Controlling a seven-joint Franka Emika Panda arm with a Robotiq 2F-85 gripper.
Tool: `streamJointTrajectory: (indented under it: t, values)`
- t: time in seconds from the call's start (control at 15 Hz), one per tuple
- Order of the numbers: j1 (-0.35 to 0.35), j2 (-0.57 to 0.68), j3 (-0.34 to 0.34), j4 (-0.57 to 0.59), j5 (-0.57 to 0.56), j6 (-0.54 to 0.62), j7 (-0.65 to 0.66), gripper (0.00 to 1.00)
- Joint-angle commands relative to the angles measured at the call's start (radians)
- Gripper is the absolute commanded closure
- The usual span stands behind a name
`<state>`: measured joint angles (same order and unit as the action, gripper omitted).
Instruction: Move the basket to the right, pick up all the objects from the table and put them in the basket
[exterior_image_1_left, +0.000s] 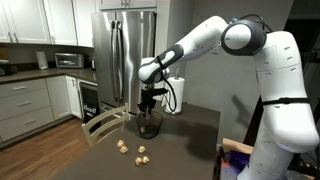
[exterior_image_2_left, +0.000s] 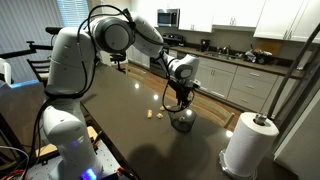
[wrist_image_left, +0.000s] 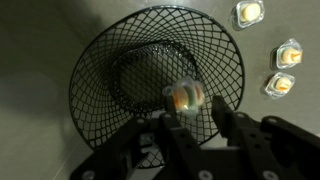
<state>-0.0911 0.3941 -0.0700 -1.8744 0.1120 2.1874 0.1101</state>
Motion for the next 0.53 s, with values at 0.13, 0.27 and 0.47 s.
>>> streamJointTrajectory:
  t: [0.13, 0.27, 0.47]
  values:
    - [0.002, -0.028, 0.013, -0.034, 0.020, 0.008, -0.016, 0.15]
    - [0.008, -0.032, 0.025, -0.048, 0.016, 0.019, -0.041, 0.02]
    - [0.019, -0.040, 0.048, -0.067, 0.008, 0.029, -0.069, 0.00]
